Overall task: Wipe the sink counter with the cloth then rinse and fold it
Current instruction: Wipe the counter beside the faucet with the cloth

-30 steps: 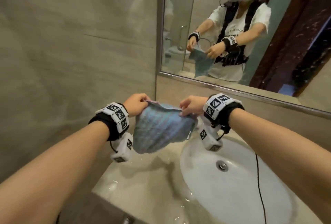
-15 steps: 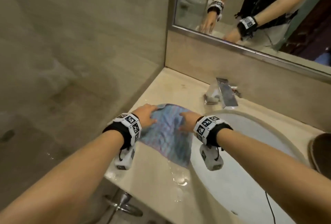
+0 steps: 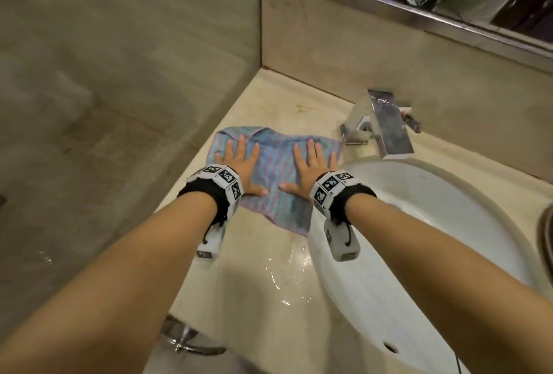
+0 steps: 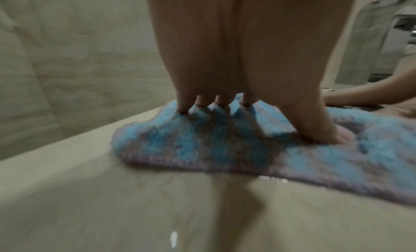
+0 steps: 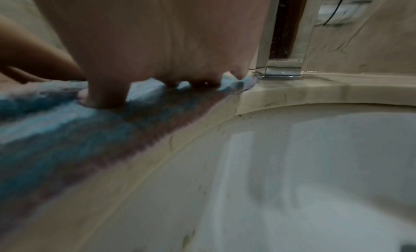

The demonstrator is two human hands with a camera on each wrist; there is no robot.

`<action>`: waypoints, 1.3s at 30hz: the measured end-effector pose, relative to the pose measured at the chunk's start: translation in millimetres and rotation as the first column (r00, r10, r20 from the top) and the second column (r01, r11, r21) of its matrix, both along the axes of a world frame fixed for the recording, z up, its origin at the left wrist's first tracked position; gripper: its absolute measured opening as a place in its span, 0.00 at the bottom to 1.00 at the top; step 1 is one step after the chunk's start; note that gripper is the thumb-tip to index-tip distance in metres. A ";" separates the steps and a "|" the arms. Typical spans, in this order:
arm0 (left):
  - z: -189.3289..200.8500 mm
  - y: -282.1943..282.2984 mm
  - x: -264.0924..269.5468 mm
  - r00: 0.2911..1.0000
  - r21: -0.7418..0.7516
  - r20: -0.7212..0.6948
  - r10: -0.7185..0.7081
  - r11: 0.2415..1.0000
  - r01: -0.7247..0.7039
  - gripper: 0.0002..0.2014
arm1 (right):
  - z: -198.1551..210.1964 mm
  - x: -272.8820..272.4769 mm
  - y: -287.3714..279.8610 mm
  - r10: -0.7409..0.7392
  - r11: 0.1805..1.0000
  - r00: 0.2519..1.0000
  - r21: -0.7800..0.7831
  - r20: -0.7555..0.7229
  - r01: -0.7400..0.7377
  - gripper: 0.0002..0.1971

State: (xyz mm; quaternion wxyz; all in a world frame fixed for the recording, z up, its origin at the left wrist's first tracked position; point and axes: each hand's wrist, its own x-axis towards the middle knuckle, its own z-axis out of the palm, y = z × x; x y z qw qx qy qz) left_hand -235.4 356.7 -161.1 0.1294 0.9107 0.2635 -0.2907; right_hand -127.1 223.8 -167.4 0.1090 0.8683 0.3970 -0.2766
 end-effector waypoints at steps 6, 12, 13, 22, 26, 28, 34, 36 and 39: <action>-0.4 16.0 31.9 0.999 0.009 0.036 0.019 1.000 -0.020 0.51 | -3.9 31.4 22.0 0.000 1.000 0.999 0.027 0.039 -0.001 0.46; -2.7 38.4 60.6 0.997 0.025 0.074 0.011 1.000 -0.013 0.49 | -8.6 68.6 43.4 -0.033 0.998 0.998 0.064 0.058 0.030 0.37; -3.2 42.0 65.3 0.997 0.027 0.077 0.007 1.000 -0.009 0.48 | -10.1 74.0 47.0 -0.039 0.997 0.997 0.072 0.061 0.034 0.36; -3.2 71.3 110.2 0.995 0.056 0.095 -0.022 0.998 0.017 0.50 | -21.9 105.8 74.6 -0.146 0.980 0.984 0.151 0.099 0.131 0.34; -2.8 80.9 125.8 0.992 0.025 0.126 -0.009 1.000 0.006 0.50 | -27.6 114.9 79.2 -0.175 0.969 0.979 0.195 0.107 0.152 0.34; -3.1 83.5 129.0 0.988 0.006 0.151 0.013 1.000 -0.014 0.50 | -28.8 115.6 79.4 -0.178 0.965 0.978 0.215 0.108 0.152 0.34; -1.2 85.6 126.7 0.986 -0.019 0.167 0.011 1.000 -0.008 0.50 | -25.9 119.0 79.0 -0.144 0.976 0.986 0.175 0.089 0.127 0.35; -0.5 86.5 121.8 0.989 -0.027 0.145 -0.011 1.000 0.015 0.50 | -24.6 116.8 77.0 -0.137 0.978 0.986 0.169 0.093 0.120 0.35; -2.1 85.9 107.3 0.989 -0.032 0.142 -0.035 0.999 0.040 0.49 | -22.0 111.5 71.3 -0.121 0.983 0.988 0.153 0.094 0.106 0.34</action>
